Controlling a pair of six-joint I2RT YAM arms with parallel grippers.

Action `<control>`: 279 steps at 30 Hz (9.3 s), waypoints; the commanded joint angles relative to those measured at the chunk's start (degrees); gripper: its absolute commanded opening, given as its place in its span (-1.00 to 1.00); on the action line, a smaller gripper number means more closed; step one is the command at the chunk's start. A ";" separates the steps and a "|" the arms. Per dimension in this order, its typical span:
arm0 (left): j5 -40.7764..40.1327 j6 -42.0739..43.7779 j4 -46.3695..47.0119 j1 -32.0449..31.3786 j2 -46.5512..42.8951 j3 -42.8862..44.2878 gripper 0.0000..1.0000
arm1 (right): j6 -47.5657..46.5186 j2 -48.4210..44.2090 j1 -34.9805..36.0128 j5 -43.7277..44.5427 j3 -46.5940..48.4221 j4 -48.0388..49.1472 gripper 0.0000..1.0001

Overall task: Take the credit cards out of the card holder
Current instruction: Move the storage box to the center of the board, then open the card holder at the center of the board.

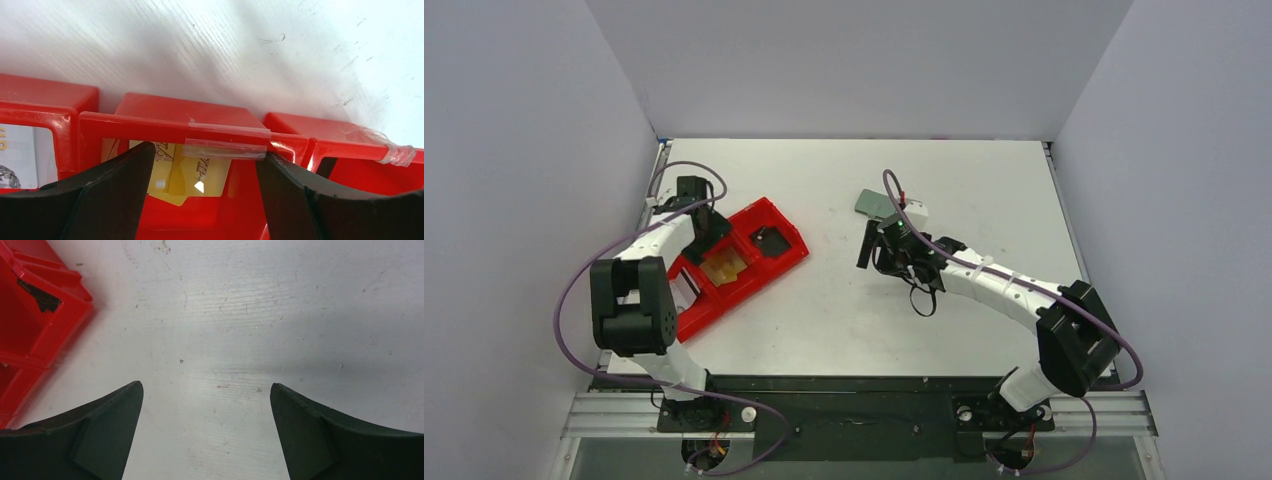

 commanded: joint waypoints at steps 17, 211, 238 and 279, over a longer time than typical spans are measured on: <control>6.18 14.27 -4.35 -14.52 -14.55 6.12 0.43 | -8.07 19.45 -12.43 0.71 23.55 -4.43 0.80; 14.62 3.14 12.59 -44.71 -9.86 -10.99 -0.06 | -2.25 -12.24 4.50 10.42 -4.07 -3.90 -1.00; 11.57 2.40 11.92 -44.55 -12.51 -12.58 -0.06 | -3.11 -9.02 3.19 8.29 0.34 -6.76 -1.00; 14.74 6.77 12.63 -48.73 6.69 5.42 -0.48 | -0.99 1.31 -7.20 11.06 -12.34 -0.63 -1.00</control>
